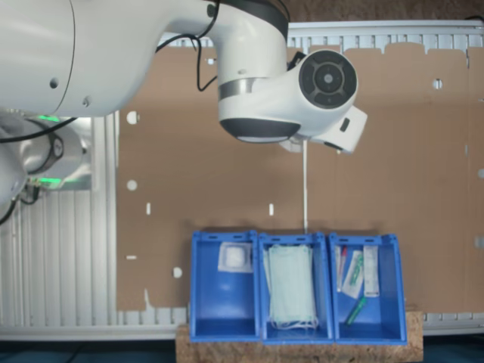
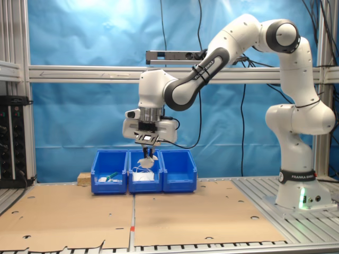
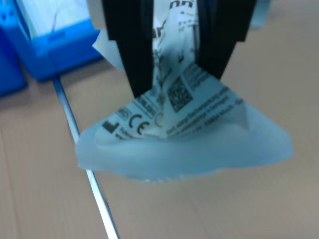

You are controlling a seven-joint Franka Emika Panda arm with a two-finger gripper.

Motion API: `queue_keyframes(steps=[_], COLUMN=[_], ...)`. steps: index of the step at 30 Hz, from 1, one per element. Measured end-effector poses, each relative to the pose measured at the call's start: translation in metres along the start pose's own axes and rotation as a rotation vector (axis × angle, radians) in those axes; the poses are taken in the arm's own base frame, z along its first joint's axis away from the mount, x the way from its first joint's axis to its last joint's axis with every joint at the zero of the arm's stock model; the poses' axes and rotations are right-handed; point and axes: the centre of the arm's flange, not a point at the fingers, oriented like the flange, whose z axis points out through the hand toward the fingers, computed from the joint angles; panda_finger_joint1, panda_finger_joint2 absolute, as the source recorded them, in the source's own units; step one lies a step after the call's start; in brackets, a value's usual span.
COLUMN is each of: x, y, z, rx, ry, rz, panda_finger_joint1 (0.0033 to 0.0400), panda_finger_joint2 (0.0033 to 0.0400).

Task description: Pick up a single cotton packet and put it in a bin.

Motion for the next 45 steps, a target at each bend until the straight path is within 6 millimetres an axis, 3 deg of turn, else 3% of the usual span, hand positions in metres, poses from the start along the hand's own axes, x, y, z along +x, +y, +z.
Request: queue_keyframes(steps=[15,25,45], x=[-0.061,-0.095,-0.138], y=[0.124,0.153,0.174], z=[-0.001,0.0,0.012], rx=[-0.129,-0.154,-0.194], ry=[-0.069,-0.102,-0.203], rz=[0.128,0.143,0.11], panda_finger_joint1=[0.0058,0.0058,0.0059], panda_finger_joint2=[0.0058,0.0058,0.0059])
